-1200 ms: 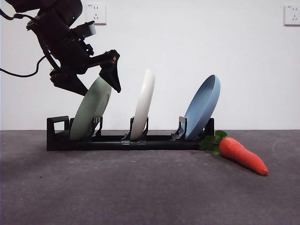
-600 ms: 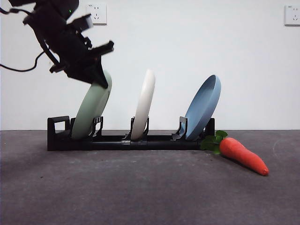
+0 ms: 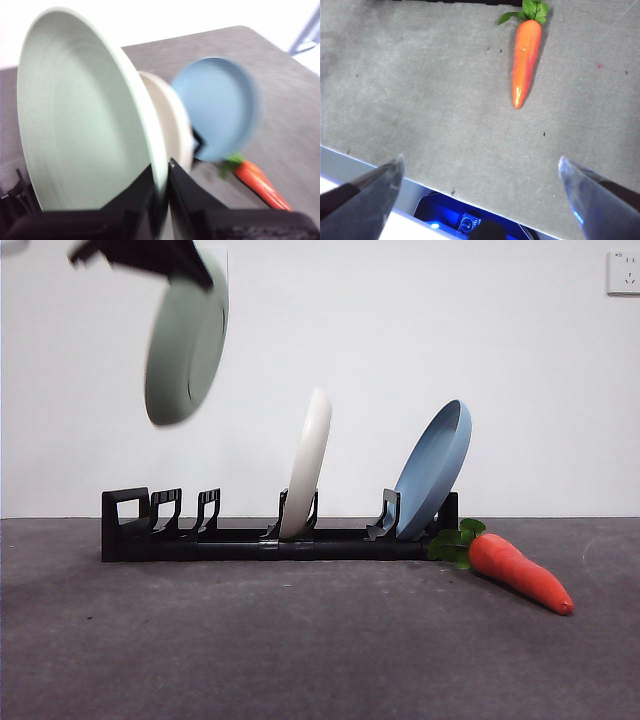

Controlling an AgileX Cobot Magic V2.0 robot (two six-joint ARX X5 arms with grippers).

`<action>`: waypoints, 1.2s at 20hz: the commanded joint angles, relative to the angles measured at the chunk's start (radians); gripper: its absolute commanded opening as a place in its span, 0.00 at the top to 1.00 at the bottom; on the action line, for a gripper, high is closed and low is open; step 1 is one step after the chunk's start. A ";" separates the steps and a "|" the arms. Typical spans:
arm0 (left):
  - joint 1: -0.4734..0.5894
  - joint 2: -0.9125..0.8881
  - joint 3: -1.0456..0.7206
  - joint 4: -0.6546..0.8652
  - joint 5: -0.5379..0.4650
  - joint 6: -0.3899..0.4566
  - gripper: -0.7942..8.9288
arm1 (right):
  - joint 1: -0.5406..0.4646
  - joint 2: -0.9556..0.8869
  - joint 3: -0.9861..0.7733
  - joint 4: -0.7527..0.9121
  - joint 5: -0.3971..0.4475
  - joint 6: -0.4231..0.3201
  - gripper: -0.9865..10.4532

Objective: Take the green plate from the plate rack,put the plate on the table,take the carrot from the table,put the carrot in the plate

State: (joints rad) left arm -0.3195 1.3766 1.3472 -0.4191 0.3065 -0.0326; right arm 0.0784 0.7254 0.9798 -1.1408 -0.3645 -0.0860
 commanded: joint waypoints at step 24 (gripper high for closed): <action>-0.721 0.187 -0.496 0.121 -0.726 0.482 0.92 | 0.001 0.007 0.002 0.003 -0.003 0.018 0.31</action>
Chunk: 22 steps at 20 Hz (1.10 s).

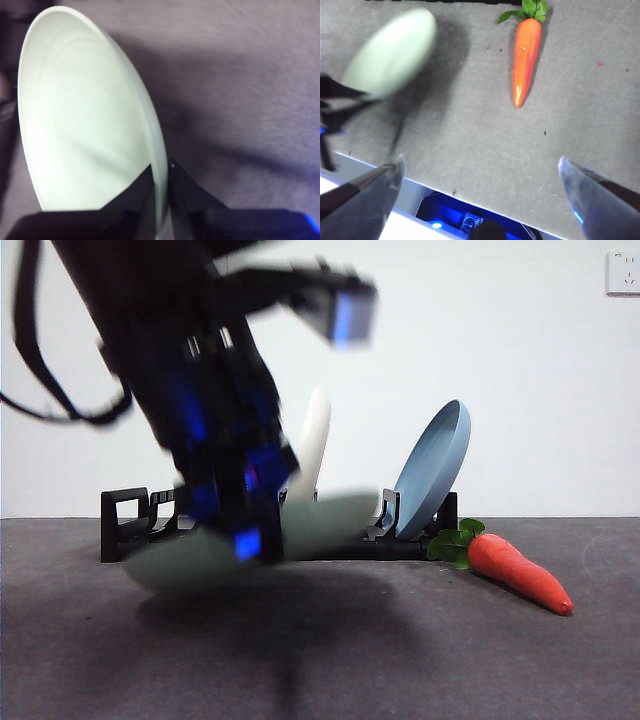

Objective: Take the green plate from the plate rack,put the plate on the table,take the carrot from the table,put the carrot in the plate

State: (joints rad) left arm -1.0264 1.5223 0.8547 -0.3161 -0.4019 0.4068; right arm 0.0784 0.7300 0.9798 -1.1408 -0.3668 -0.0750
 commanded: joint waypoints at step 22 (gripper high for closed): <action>-0.021 -0.052 0.155 -0.154 0.098 -0.219 0.65 | 0.051 0.352 0.002 0.315 0.000 0.034 0.31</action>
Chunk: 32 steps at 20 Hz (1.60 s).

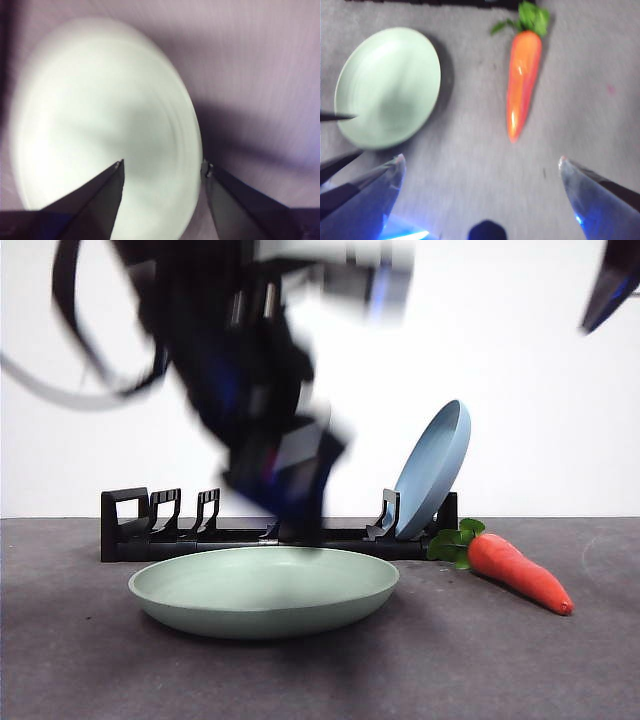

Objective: Take the green plate from the plate rack,put the plate on the table,take the carrot from the table,put the carrot in the plate

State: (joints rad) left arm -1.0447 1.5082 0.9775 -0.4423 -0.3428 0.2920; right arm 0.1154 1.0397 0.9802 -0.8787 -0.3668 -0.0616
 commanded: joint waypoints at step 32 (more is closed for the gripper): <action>-0.003 -0.629 0.202 -0.363 0.109 -0.532 0.65 | 0.155 0.636 0.002 0.629 0.183 0.072 0.93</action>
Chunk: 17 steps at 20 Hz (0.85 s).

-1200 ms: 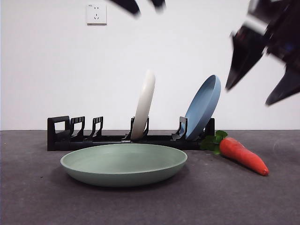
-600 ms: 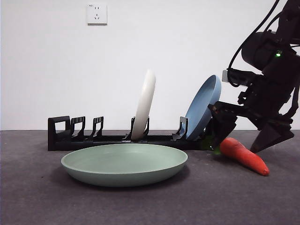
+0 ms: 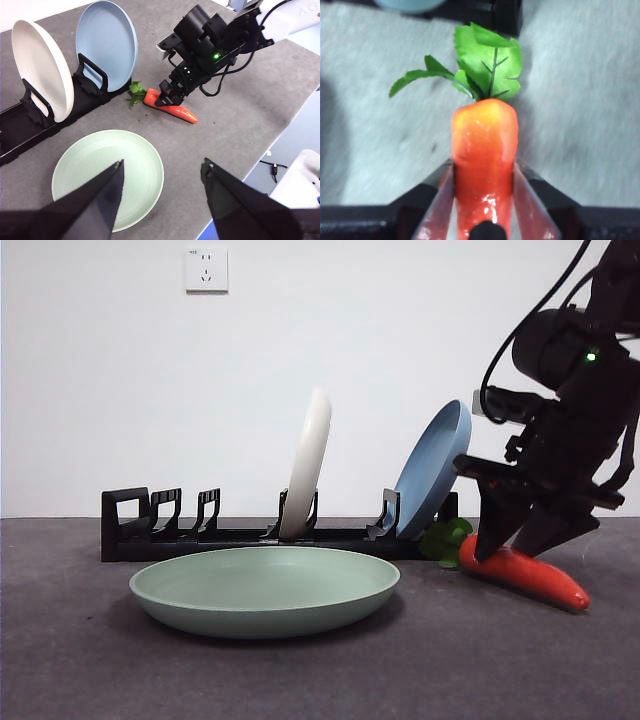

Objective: Take the green plate from the plate rack,put the plate on the table,take the carrot from the table,put the carrot in the plate

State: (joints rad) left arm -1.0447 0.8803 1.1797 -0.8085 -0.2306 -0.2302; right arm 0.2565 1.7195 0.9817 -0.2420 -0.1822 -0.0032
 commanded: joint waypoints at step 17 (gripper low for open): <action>-0.003 -0.001 0.000 0.000 0.000 -0.009 0.65 | 0.478 0.008 0.000 0.315 0.081 0.271 0.93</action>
State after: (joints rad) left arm -1.0447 0.8810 1.1797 -0.8112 -0.2298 -0.2302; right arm 0.7338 1.7172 0.9821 0.0643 -0.1043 0.2512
